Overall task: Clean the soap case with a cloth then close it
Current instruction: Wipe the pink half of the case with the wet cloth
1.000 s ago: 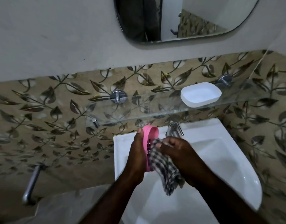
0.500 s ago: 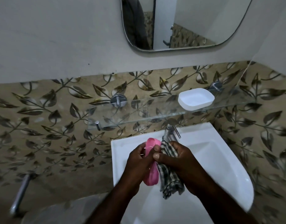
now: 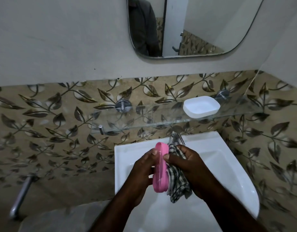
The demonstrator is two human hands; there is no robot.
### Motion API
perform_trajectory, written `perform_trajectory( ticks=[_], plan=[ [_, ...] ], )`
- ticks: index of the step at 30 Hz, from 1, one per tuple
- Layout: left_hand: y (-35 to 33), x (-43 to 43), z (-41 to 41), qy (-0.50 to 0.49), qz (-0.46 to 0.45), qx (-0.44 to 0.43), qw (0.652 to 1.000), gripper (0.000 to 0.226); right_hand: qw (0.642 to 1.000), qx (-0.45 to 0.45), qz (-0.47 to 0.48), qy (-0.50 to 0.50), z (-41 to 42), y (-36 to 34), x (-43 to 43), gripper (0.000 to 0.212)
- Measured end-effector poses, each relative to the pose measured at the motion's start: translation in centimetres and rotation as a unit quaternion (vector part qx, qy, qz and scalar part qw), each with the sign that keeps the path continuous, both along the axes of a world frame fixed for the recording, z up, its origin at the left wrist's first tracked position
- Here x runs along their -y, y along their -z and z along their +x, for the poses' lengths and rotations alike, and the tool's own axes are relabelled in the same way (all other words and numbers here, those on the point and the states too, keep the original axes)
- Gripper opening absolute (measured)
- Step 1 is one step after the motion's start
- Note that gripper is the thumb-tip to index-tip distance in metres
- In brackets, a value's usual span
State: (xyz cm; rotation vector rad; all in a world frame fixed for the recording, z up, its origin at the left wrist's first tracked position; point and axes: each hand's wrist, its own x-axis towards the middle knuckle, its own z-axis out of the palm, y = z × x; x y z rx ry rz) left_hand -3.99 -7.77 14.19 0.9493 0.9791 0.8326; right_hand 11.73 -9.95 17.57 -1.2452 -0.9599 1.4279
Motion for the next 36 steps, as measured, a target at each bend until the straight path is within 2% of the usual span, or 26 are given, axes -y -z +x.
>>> perform_trajectory(
  ticks=[4,8,10,14,18,21,23,27,30,33,36],
  plan=[
    [0.6,-0.2,-1.2,-0.122,0.006,0.066,0.990,0.026,0.999,0.028,-0.003,0.047,0.9,0.5,-0.6,0.013],
    [0.4,-0.5,-1.1,-0.159,-0.004,0.133,0.978,0.021,0.998,0.038,-0.027,0.050,1.0,1.5,-0.8,0.009],
    [0.8,-0.6,-0.9,-0.155,-0.035,0.175,0.972,0.028,0.997,0.049,-0.028,0.046,0.7,1.9,-0.8,0.011],
    [1.2,-0.4,-0.8,-0.093,-0.165,0.240,0.952,0.057,0.997,0.065,-0.012,0.046,0.5,2.0,-1.2,0.008],
    [1.9,-0.2,-0.8,-0.063,-0.176,0.264,0.946,0.065,0.995,0.099,-0.014,-0.014,0.7,2.5,-1.2,0.018],
    [1.9,-0.4,-0.1,-0.041,-0.163,0.268,0.949,0.063,0.992,0.101,-0.021,-0.070,0.2,3.0,-0.7,0.030],
    [2.1,-0.3,0.2,-0.046,-0.180,0.271,0.944,0.065,0.993,0.090,-0.029,-0.071,0.0,3.1,-0.5,0.031],
    [3.3,0.0,-0.2,-0.065,-0.240,0.296,0.922,0.088,0.995,0.078,-0.042,-0.042,-0.1,3.3,-0.5,0.028],
    [3.9,-0.2,-0.6,-0.052,-0.297,0.285,0.910,0.083,0.996,0.067,-0.050,-0.028,0.1,3.5,-0.5,0.023],
    [4.3,-0.3,-1.1,0.001,-0.360,0.273,0.892,0.095,0.997,0.057,-0.060,-0.012,0.5,3.6,-0.7,0.025],
    [4.2,0.0,-1.1,0.001,-0.363,0.269,0.892,0.080,0.995,0.060,-0.078,-0.010,0.6,3.8,-0.7,0.035]
  ],
)
